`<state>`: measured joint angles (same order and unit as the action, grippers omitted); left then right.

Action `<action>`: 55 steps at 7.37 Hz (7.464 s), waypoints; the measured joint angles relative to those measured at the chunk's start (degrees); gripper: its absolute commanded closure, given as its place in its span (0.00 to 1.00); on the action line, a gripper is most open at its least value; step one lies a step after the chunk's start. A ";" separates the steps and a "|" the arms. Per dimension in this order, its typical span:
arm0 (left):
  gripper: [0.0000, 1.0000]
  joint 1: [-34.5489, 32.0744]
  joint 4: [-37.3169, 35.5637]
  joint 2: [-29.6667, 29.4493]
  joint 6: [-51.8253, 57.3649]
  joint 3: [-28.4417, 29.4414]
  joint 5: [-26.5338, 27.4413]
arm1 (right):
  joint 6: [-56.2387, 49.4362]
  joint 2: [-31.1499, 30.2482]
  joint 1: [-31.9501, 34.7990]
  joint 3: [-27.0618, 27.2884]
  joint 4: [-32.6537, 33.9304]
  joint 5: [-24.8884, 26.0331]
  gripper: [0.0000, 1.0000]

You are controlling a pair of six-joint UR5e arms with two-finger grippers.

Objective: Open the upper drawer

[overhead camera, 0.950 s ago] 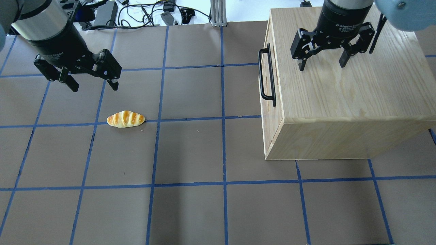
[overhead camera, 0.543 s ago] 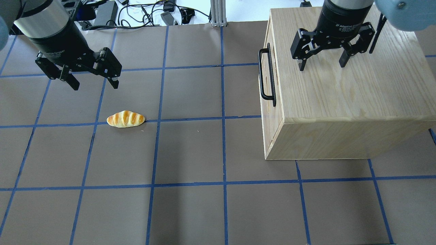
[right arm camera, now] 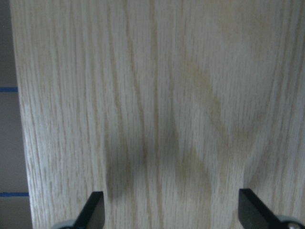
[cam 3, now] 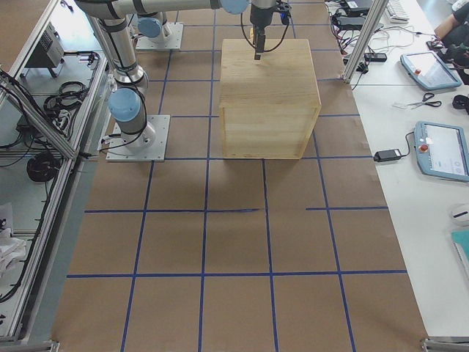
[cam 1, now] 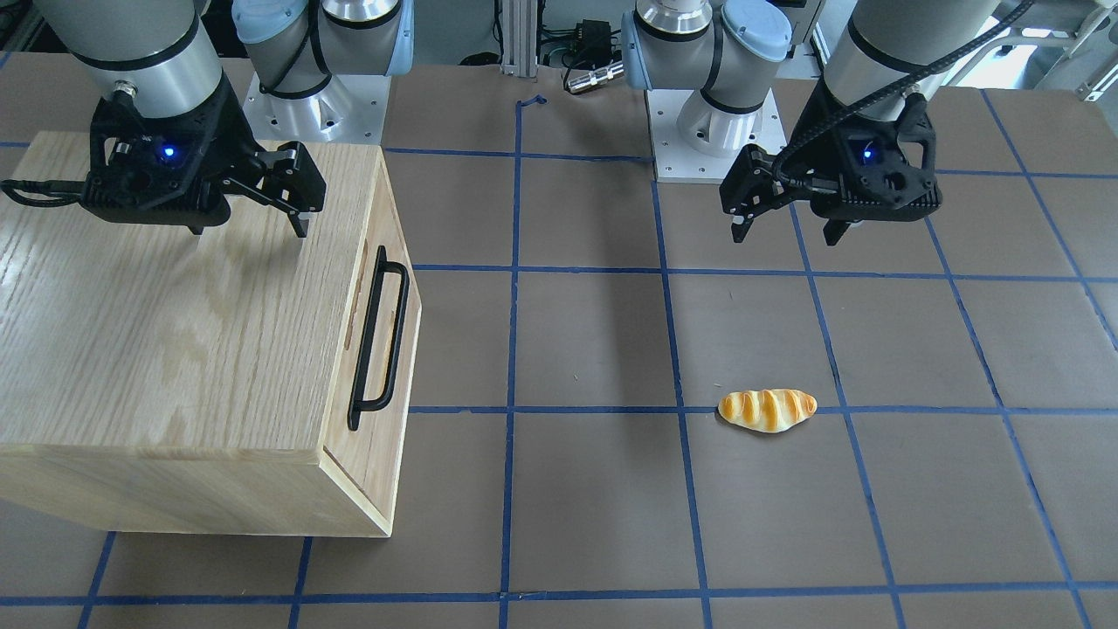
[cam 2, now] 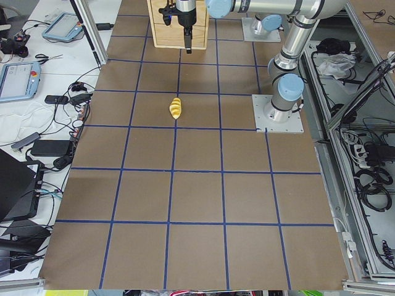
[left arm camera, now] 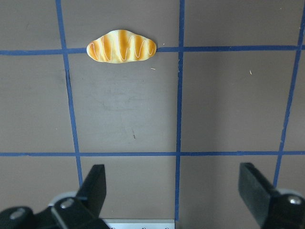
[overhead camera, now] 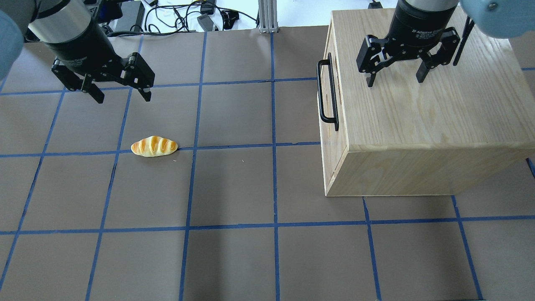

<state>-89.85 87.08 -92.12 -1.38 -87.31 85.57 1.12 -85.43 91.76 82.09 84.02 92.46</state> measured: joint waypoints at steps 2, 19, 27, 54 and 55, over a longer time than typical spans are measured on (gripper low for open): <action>0.00 -4.21 -3.82 -1.88 -6.69 0.08 -2.39 | 0.02 0.00 0.00 0.00 0.00 0.00 0.00; 0.00 -22.55 -26.75 -19.12 -21.46 3.27 -11.22 | -0.04 0.00 0.00 0.02 0.00 0.00 0.00; 0.00 -22.56 -27.30 -20.51 -21.05 3.24 -11.05 | 0.00 0.00 0.00 0.02 0.00 0.00 0.00; 0.00 -19.36 -18.94 -18.39 -15.22 4.88 -4.56 | -0.02 0.00 0.00 0.02 0.00 0.00 0.00; 0.00 -18.86 -18.45 -18.37 -14.65 4.95 -4.53 | 0.00 0.00 0.00 0.00 0.00 0.00 0.00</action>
<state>-108.72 68.63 -110.50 -16.03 -82.36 81.04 1.12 -85.43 91.76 82.09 84.02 92.46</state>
